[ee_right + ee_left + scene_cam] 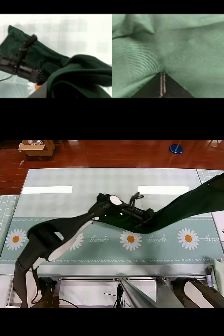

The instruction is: Fold the shirts.

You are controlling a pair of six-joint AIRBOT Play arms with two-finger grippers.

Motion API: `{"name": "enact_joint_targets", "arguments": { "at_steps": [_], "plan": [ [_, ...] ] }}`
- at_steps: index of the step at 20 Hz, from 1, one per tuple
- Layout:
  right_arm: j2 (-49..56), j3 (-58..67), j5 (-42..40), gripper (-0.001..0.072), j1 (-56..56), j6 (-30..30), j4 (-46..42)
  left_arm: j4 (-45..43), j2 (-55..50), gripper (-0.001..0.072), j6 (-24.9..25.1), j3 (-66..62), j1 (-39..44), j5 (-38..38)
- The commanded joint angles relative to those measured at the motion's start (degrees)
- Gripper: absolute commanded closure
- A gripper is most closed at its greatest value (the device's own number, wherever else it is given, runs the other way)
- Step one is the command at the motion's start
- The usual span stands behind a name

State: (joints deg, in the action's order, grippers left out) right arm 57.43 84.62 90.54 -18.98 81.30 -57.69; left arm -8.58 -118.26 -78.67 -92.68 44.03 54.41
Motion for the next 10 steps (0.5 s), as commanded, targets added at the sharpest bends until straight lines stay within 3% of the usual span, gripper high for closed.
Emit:
{"name": "enact_joint_targets", "arguments": {
  "at_steps": [1,5,8,10],
  "plan": [
    [-0.15,0.07,-0.04,0.0679,0.07,0.13,2.16,5.2,-0.96,0.0688,1.68,-0.13,1.49,-2.23],
    [-0.13,0.07,-0.13,0.0679,0.42,0.09,2.03,4.22,5.53,0.0689,7.23,-0.15,-7.13,-3.06],
    [-0.09,-0.02,-1.75,0.068,3.37,0.11,1.44,-6.58,14.82,0.069,7.45,-0.15,-18.25,-3.58],
    [-0.02,-0.02,-4.44,0.0679,6.64,0.2,-0.37,-16.31,21.05,0.0689,4.68,-0.15,-26.34,-1.62]
  ]
}}
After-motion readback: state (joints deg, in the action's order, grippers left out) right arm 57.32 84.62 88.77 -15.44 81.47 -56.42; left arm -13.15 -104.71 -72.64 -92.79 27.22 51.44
